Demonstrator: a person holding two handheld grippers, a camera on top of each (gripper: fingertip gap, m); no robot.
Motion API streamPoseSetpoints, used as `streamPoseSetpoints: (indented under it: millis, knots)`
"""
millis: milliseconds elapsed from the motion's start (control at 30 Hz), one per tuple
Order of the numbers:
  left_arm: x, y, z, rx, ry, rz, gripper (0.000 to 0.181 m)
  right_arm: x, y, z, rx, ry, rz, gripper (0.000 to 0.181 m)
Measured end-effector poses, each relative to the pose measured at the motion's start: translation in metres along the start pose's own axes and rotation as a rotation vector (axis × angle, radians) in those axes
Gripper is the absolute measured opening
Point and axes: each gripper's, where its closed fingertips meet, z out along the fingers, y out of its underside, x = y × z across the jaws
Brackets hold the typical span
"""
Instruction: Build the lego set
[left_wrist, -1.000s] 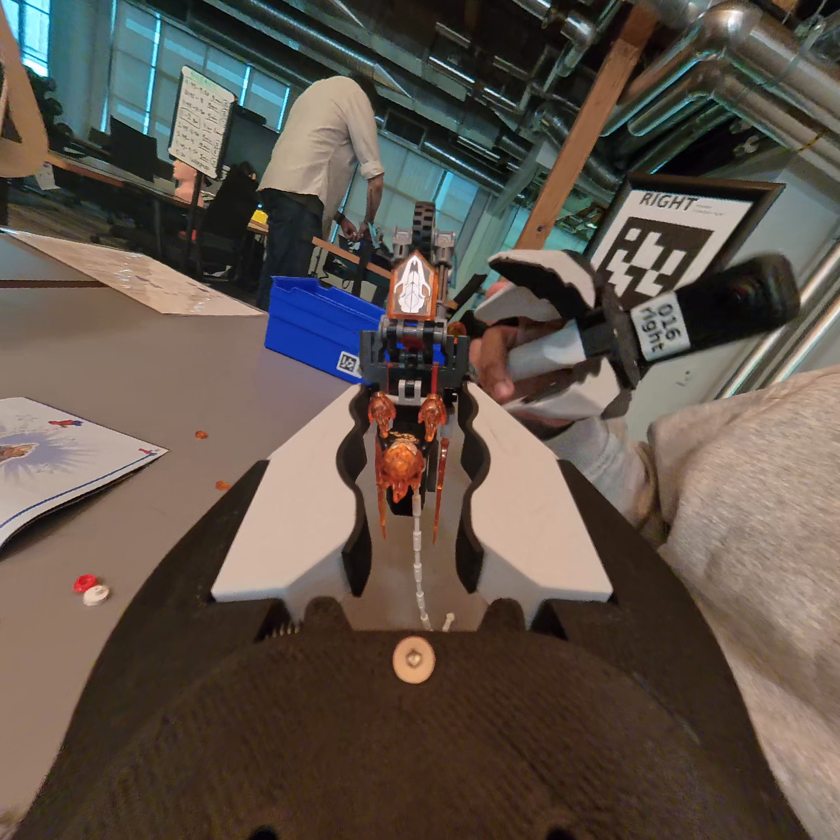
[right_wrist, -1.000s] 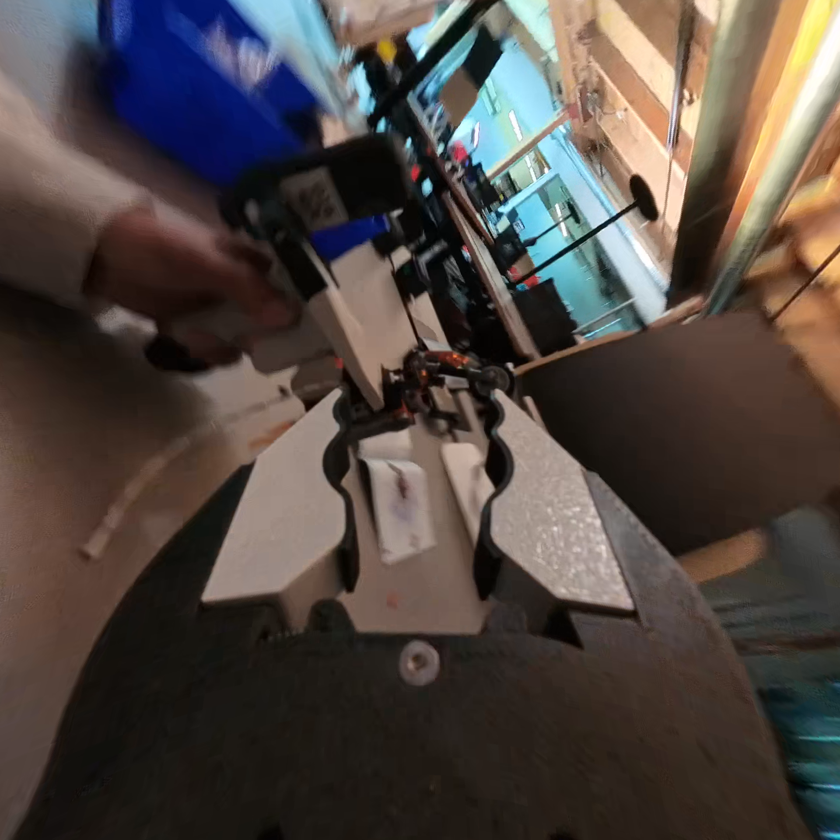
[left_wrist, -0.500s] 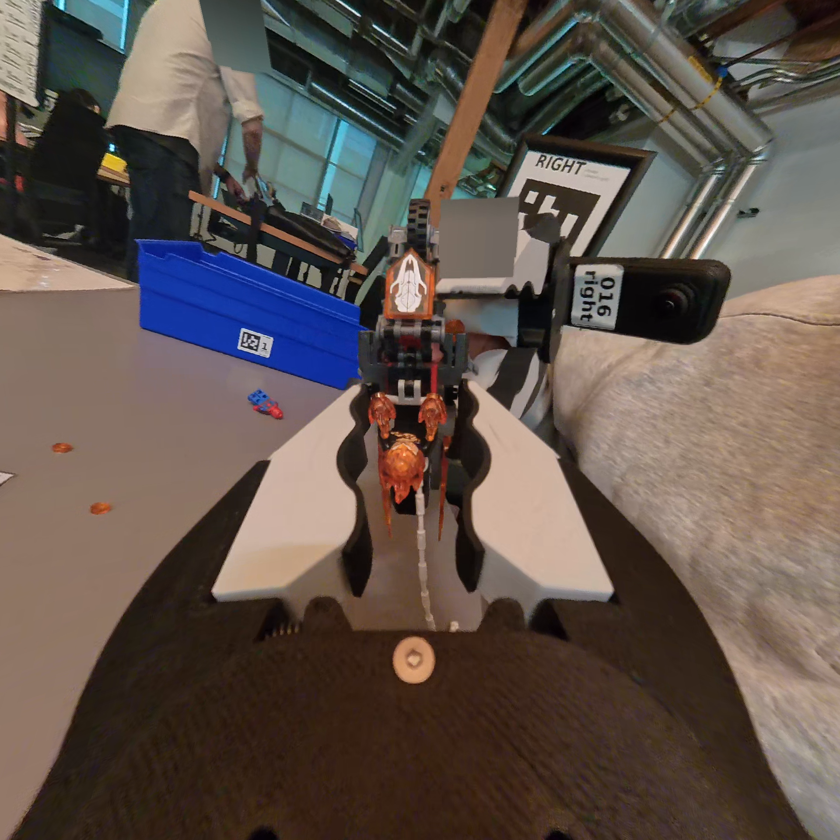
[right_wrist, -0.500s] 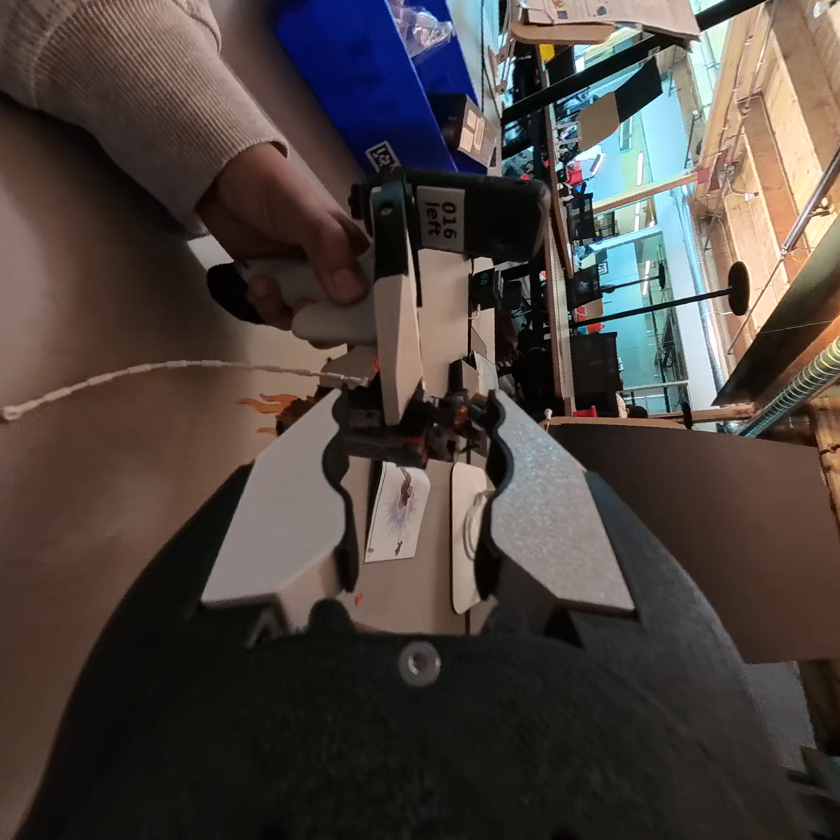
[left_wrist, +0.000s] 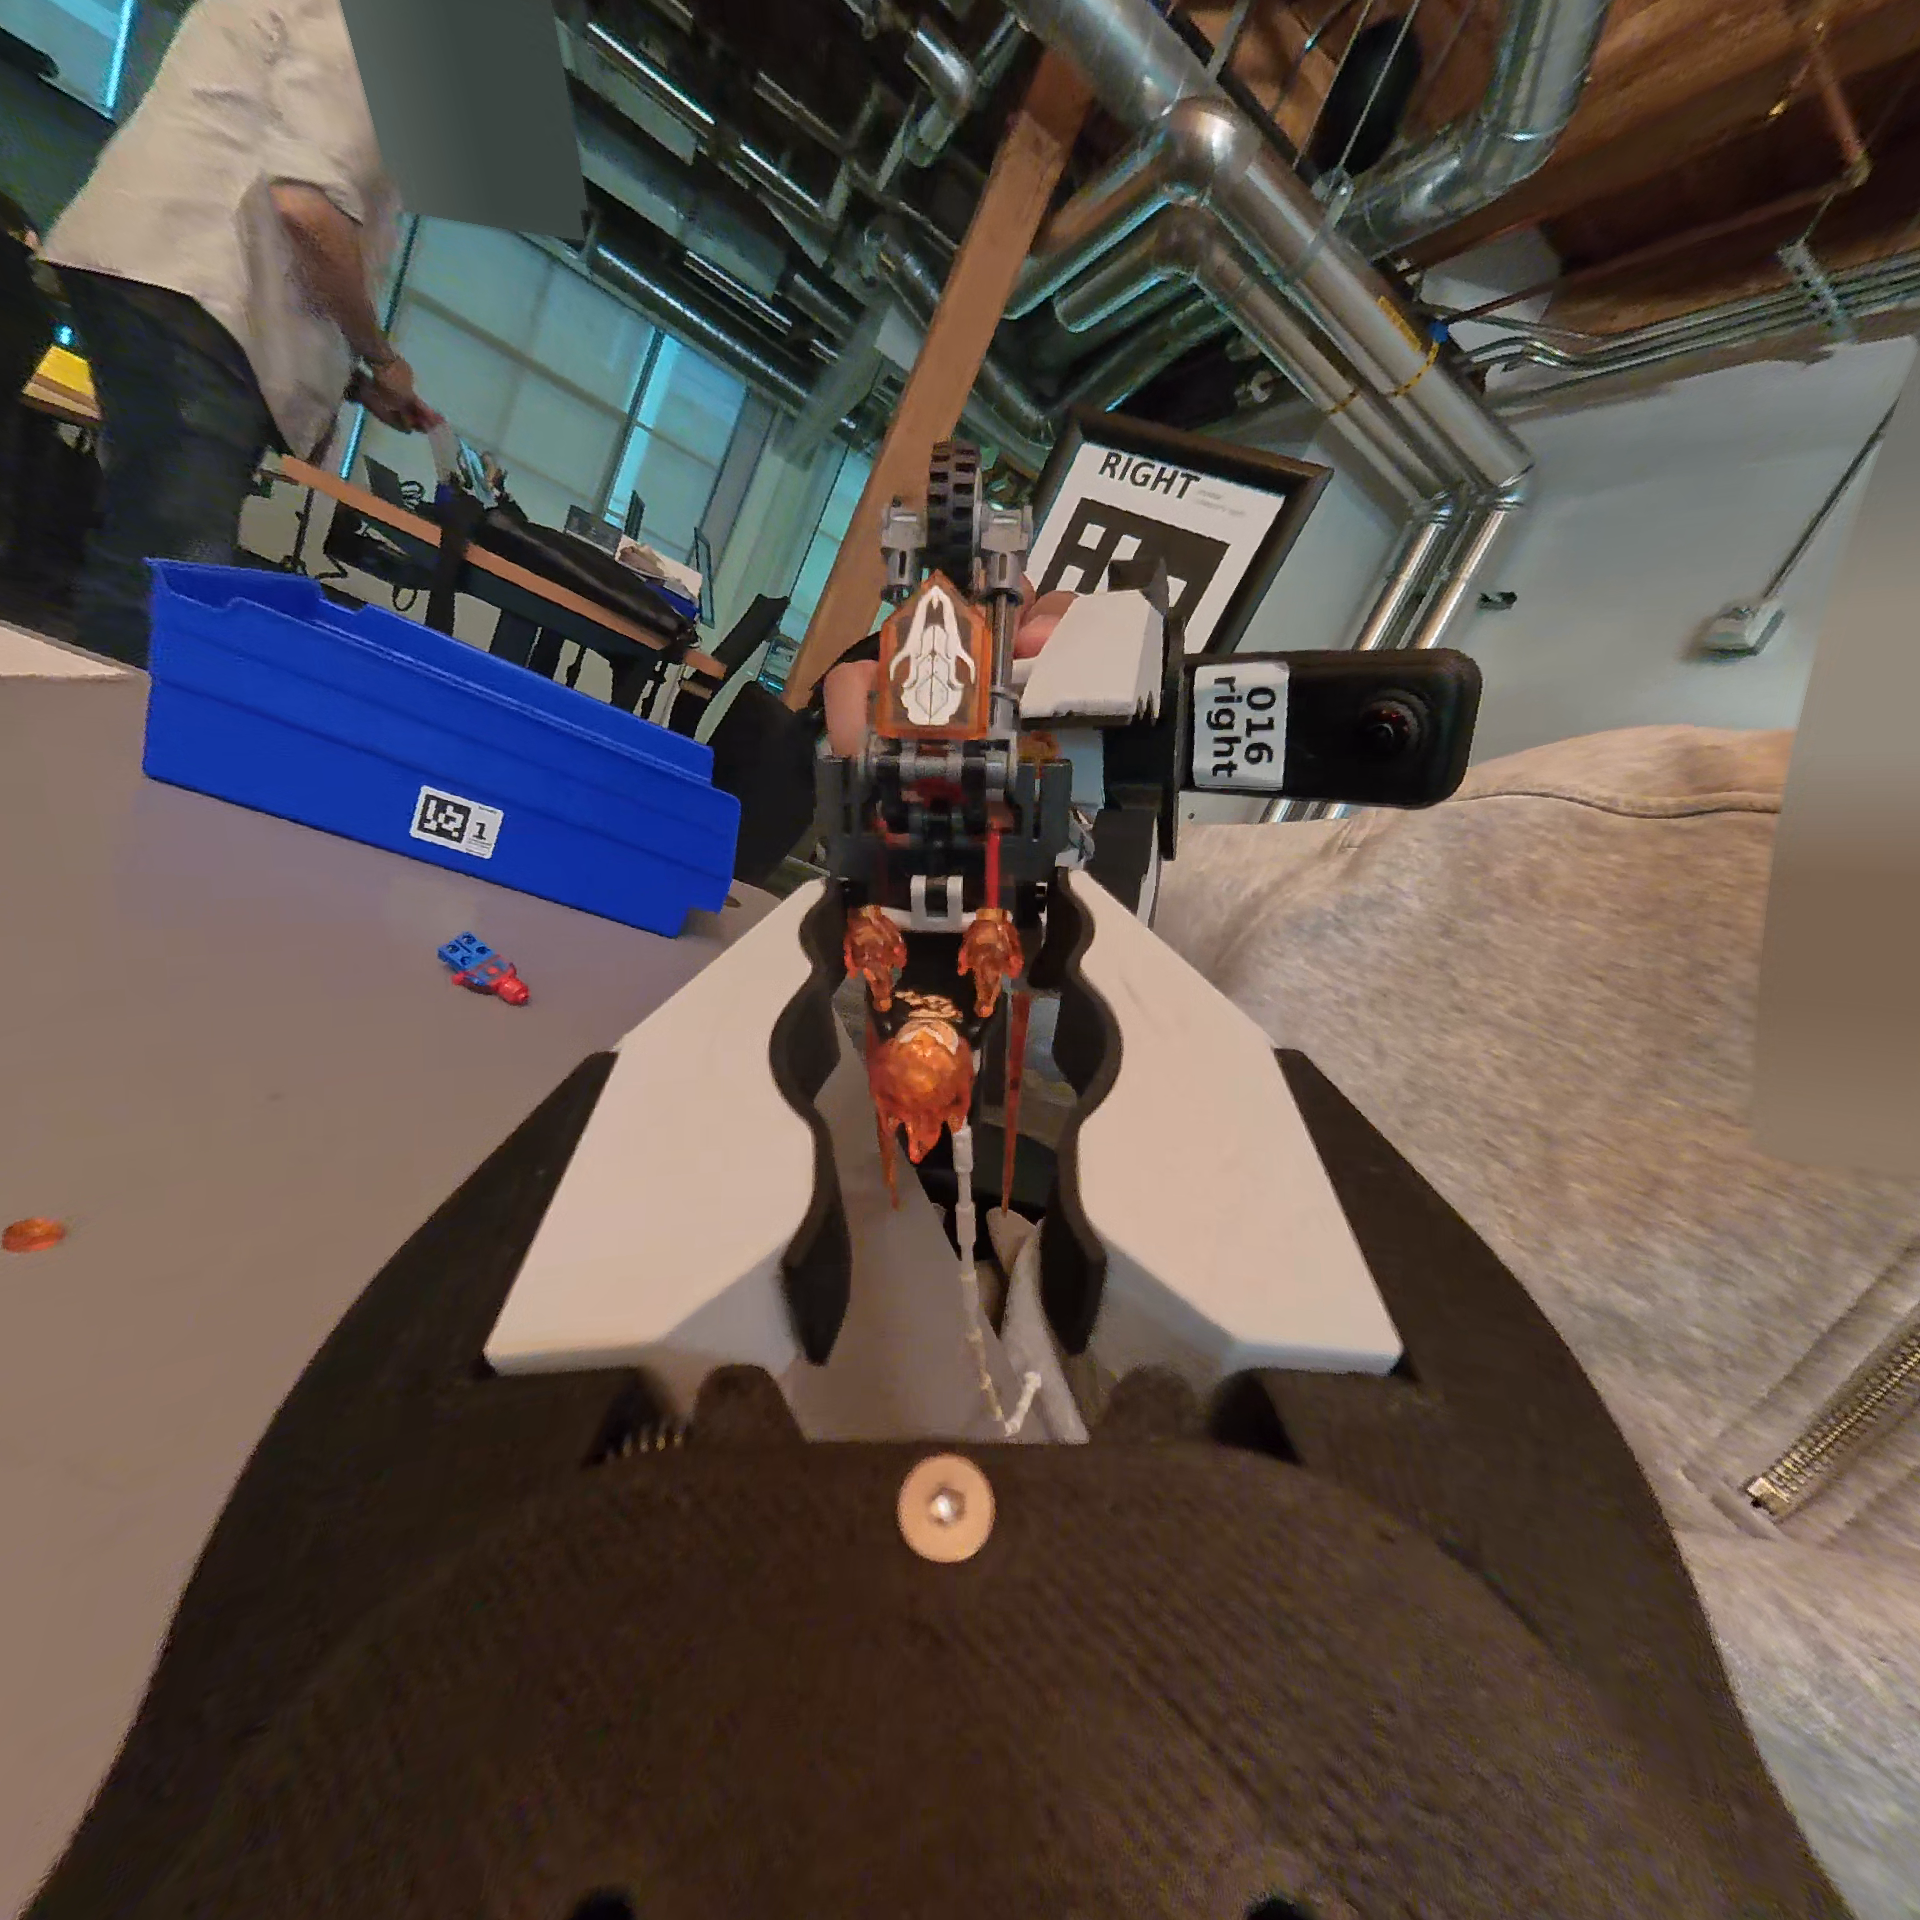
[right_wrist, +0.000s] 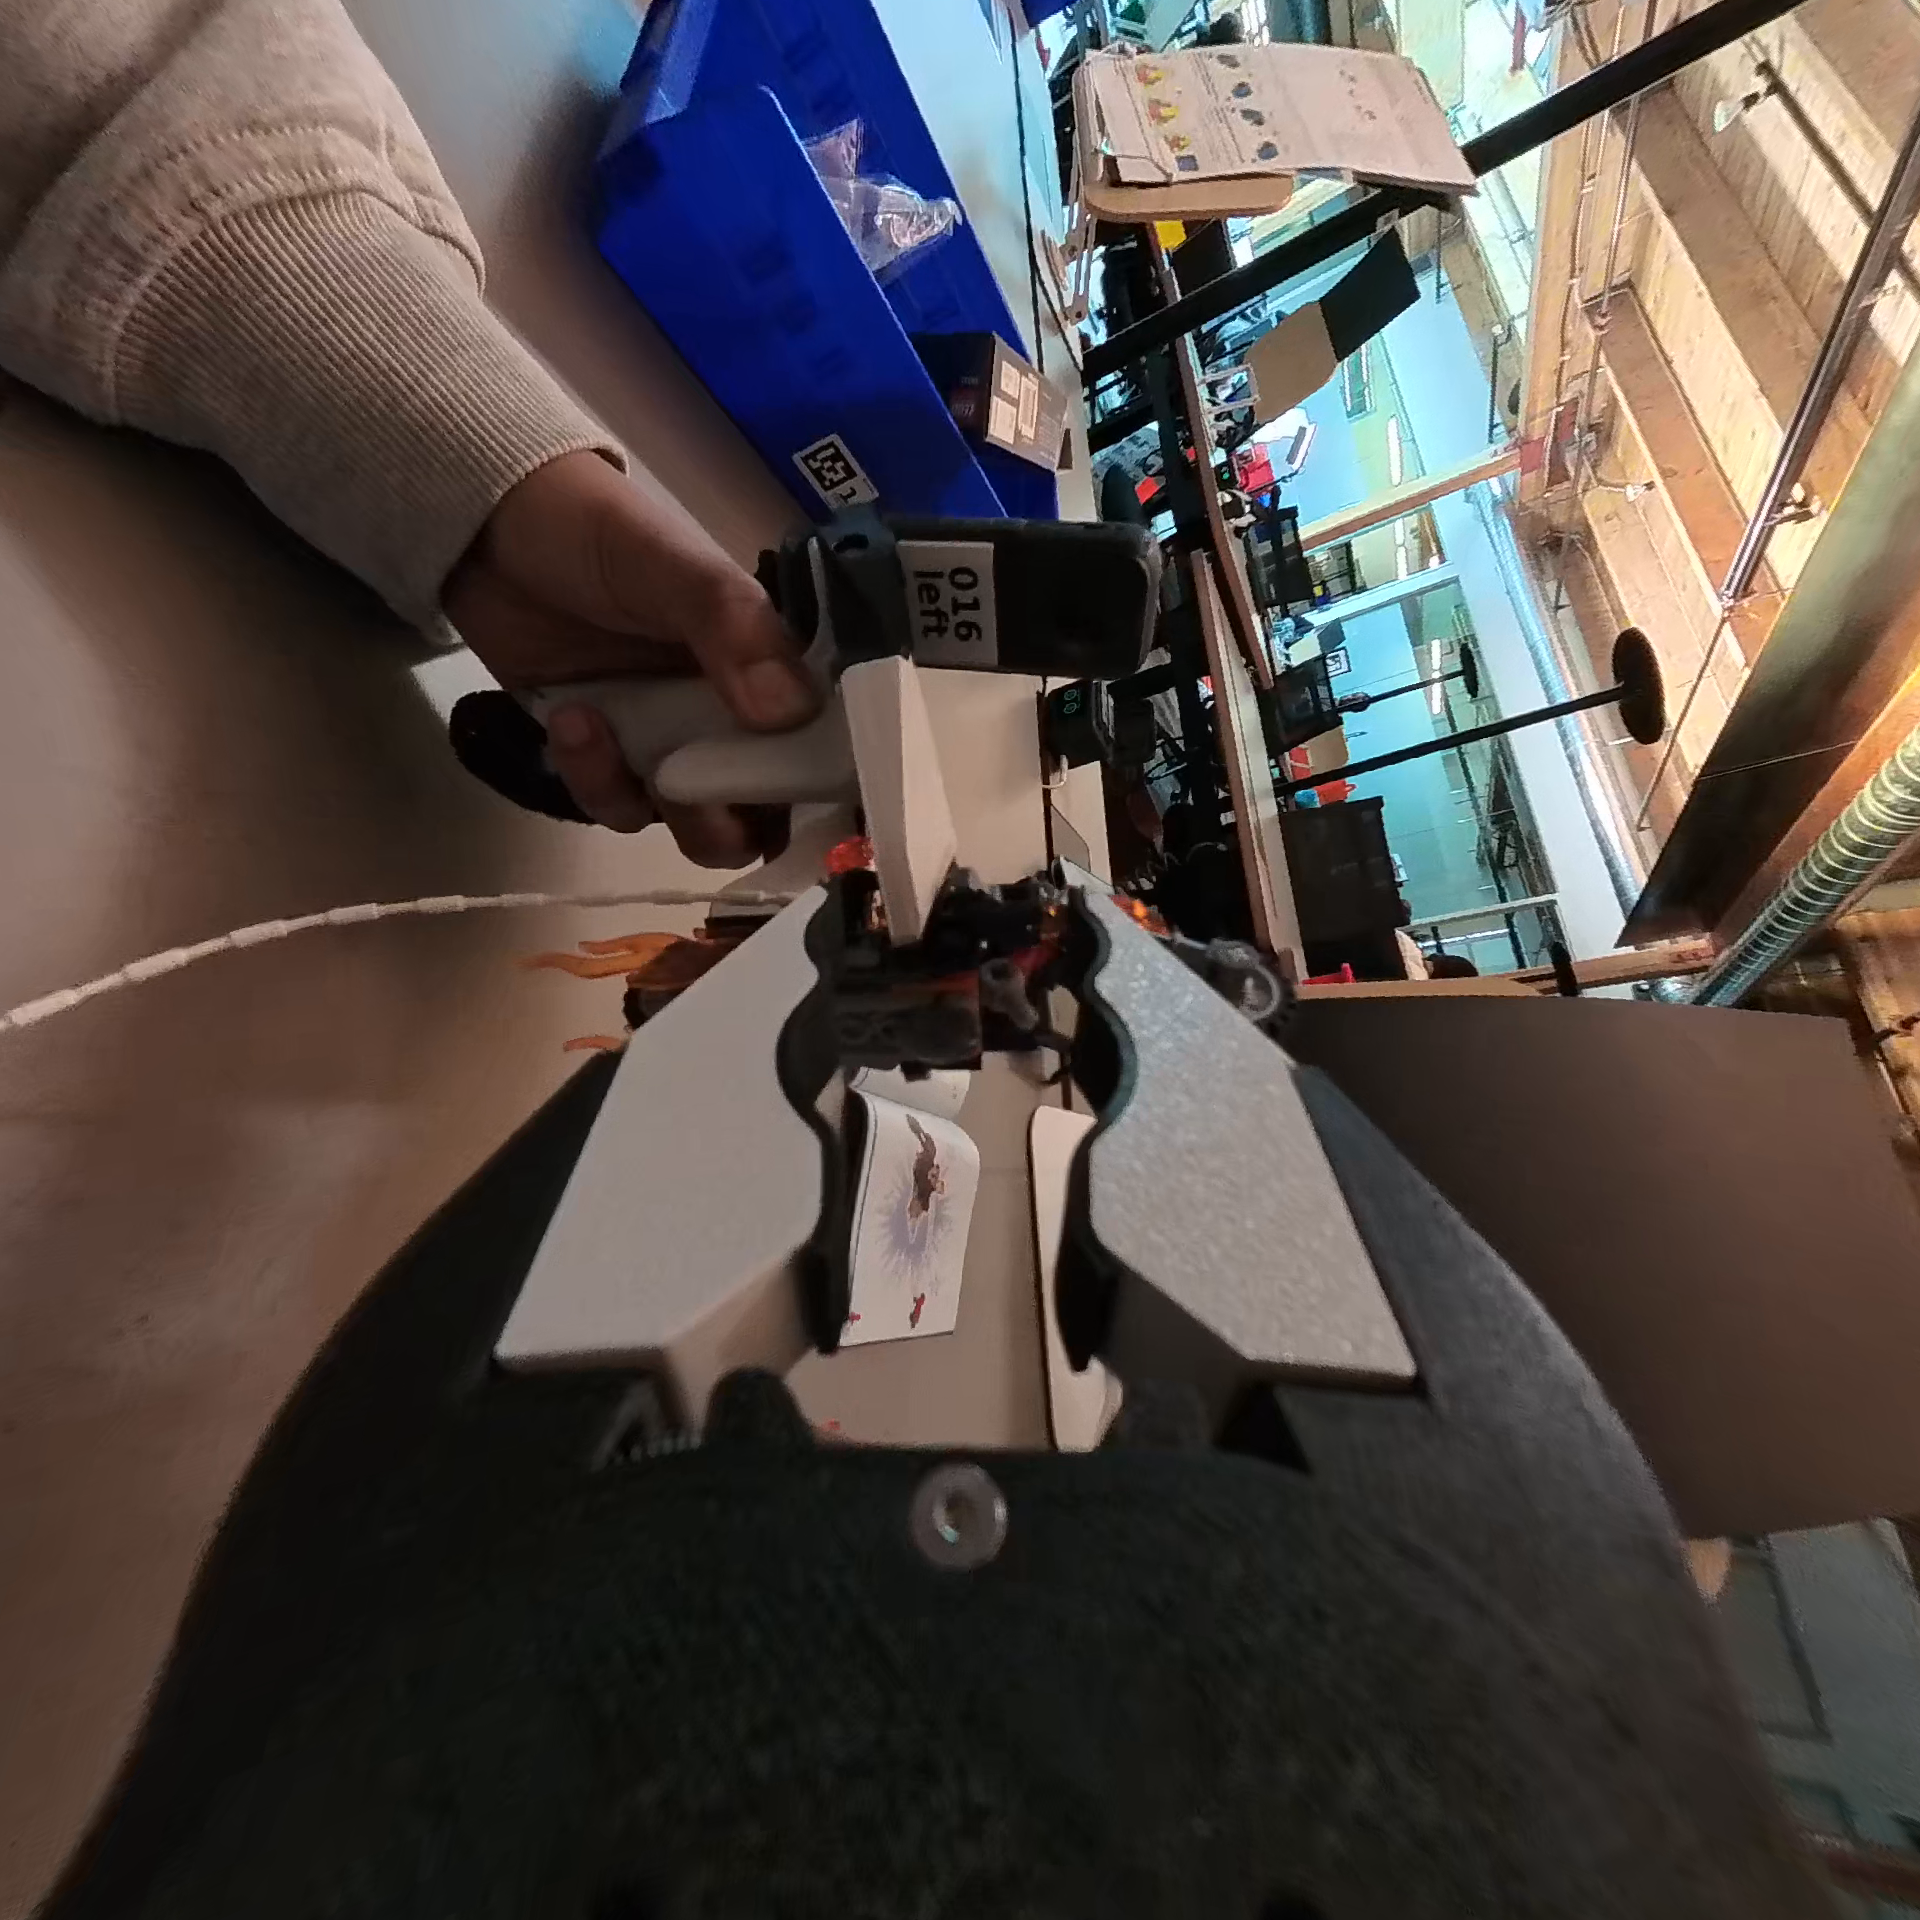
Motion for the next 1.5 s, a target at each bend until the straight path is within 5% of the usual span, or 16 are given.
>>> streamPoseSetpoints:
  millis: [867, 1067, 1333, 1500]
  knots:
    - [-0.017, 0.006, -0.001, -0.039, -0.099, -0.002, 0.037, -0.002, 0.013, -0.004, -0.056, -0.01, 0.028, 0.043]
    - [-0.065, -0.018, -0.044, 0.113, -0.435, -0.003, 0.036, -0.003, 0.035, -0.015, -0.109, 0.047, 0.179, 0.045]
    - [-0.07, -0.025, -0.055, 0.173, -0.472, -0.021, 0.036, -0.026, 0.053, -0.045, -0.166, 0.055, 0.368, 0.044]
    - [-0.071, -0.026, -0.056, 0.179, -0.48, -0.014, 0.037, -0.062, 0.028, -0.05, -0.077, -0.064, 0.576, 0.039]
